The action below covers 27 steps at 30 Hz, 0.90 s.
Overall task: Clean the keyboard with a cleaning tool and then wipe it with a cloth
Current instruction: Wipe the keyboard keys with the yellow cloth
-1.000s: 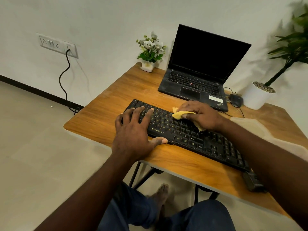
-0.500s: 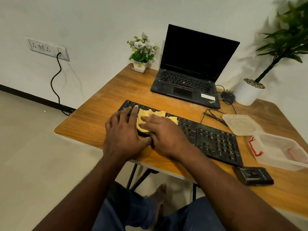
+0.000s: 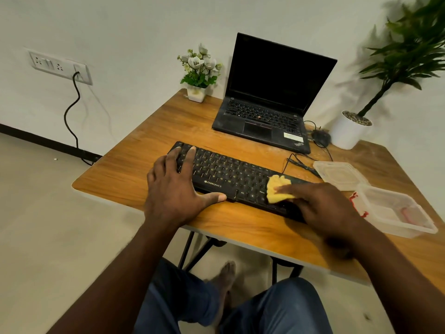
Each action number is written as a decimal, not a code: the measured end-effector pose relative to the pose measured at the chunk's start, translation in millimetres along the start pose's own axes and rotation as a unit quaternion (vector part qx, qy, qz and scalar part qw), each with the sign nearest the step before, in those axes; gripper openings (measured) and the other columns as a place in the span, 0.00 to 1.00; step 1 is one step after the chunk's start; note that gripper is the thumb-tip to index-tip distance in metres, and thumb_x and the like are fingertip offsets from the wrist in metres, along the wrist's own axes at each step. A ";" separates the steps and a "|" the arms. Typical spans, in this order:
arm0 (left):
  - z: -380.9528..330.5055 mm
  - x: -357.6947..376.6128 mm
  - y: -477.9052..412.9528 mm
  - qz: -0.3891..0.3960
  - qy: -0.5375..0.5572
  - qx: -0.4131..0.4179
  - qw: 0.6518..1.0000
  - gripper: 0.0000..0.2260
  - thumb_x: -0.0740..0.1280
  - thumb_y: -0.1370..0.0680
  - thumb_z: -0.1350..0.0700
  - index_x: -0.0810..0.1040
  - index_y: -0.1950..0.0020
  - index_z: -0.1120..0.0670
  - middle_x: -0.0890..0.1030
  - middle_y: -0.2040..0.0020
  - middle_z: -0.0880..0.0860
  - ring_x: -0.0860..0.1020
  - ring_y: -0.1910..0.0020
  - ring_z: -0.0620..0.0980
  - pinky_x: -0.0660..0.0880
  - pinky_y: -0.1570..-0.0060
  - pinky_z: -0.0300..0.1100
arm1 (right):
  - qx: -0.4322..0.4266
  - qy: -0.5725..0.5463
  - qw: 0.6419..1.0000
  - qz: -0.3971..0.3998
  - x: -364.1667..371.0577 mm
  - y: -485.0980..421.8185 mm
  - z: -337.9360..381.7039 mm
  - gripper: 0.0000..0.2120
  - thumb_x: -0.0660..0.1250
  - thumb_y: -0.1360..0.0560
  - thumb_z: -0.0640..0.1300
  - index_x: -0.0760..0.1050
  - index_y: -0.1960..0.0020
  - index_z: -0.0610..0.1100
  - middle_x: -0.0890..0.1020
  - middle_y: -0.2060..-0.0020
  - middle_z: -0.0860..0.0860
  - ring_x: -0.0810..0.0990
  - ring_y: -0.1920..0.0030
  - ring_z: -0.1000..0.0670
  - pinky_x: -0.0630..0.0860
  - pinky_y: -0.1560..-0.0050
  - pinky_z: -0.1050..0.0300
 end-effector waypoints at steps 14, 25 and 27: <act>2.1 1.8 -1.4 0.000 0.020 -0.007 1.000 0.51 0.58 0.32 0.18 0.47 0.17 0.42 0.51 0.17 0.53 0.51 0.20 0.60 0.56 0.23 0.62 | -0.090 0.021 0.988 -0.120 50.1 -4.8 72.5 0.23 0.73 0.27 0.34 0.82 0.34 0.49 0.79 0.31 0.53 0.75 0.27 0.47 0.72 0.29 0.42; 2.2 0.4 -0.4 -0.008 0.030 -0.002 0.999 0.50 0.63 0.31 0.21 0.50 0.17 0.42 0.51 0.17 0.52 0.50 0.20 0.58 0.56 0.24 0.62 | -0.034 0.048 0.984 -0.168 15.5 49.7 11.0 0.27 0.79 0.33 0.33 0.83 0.37 0.49 0.83 0.36 0.52 0.78 0.33 0.50 0.81 0.40 0.39; -5.2 -2.1 2.6 -0.026 0.030 0.022 0.999 0.48 0.64 0.31 0.23 0.53 0.18 0.43 0.53 0.18 0.52 0.51 0.21 0.58 0.57 0.24 0.62 | 0.000 0.014 0.981 -0.192 16.5 40.9 17.0 0.25 0.77 0.30 0.34 0.82 0.35 0.49 0.82 0.35 0.51 0.80 0.34 0.49 0.79 0.36 0.43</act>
Point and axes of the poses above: each hand's wrist, its own y-axis away from the middle knuckle, its own x-axis out of the palm, z = x × y, the point moved 6 cm from there along -y, towards the middle knuckle
